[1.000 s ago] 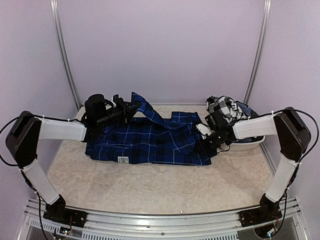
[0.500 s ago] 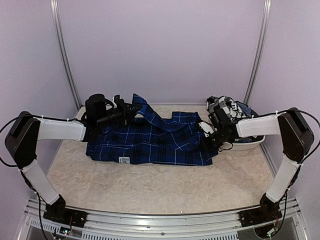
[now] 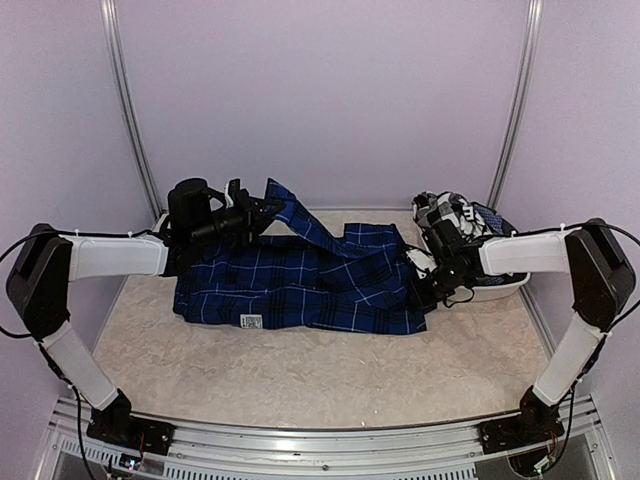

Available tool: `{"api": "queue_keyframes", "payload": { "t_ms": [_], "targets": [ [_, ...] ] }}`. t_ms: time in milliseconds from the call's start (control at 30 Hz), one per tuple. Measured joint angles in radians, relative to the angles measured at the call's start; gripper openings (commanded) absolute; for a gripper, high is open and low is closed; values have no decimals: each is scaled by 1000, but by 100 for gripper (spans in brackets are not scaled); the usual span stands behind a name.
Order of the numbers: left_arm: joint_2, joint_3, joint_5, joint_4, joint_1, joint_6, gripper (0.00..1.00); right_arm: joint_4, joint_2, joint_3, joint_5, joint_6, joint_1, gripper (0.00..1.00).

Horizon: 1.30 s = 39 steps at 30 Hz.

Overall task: Fold and stack the long sleeve shirts
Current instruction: Adjust the 1/3-folded tank top at the center of the board, then fold the sleeve of the 1/3-folded shirt.

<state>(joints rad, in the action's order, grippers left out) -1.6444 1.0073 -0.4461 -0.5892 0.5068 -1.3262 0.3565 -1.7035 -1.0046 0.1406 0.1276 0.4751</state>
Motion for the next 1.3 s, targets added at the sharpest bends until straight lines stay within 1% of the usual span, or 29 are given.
{"api": "queue_keyframes", "payload": {
  "t_ms": [67, 133, 200, 267, 467, 667, 867, 967, 1200, 1300],
  "targets": [
    [0, 1, -2, 5, 0, 8, 0, 6, 6, 9, -9, 17, -1, 45],
    [0, 1, -5, 14, 0, 17, 0, 8, 23, 26, -7, 17, -2, 53],
    [0, 0, -9, 23, 0, 31, 0, 9, 47, 44, -4, 31, -3, 58],
    [2, -6, -13, 30, 0, 48, 0, 7, 86, 66, 3, 39, -3, 60],
    [13, -61, -20, 50, 0, 87, 0, -14, 182, 134, 19, 72, 3, 59],
    [46, -121, -19, 60, 0, 120, 0, -33, 199, 214, 31, 103, 8, 57],
    [55, -187, -19, 60, -6, 127, 0, -48, 198, 222, 40, 117, 25, 56],
    [55, -209, -19, 61, -8, 126, 4, -59, 196, 222, 40, 122, 32, 55],
    [69, -252, -8, 61, -27, 127, 6, -68, 177, 222, 34, 126, 42, 55],
    [71, -288, 7, 74, -46, 130, 10, -68, 174, 222, 28, 125, 42, 55]
  ]
}}
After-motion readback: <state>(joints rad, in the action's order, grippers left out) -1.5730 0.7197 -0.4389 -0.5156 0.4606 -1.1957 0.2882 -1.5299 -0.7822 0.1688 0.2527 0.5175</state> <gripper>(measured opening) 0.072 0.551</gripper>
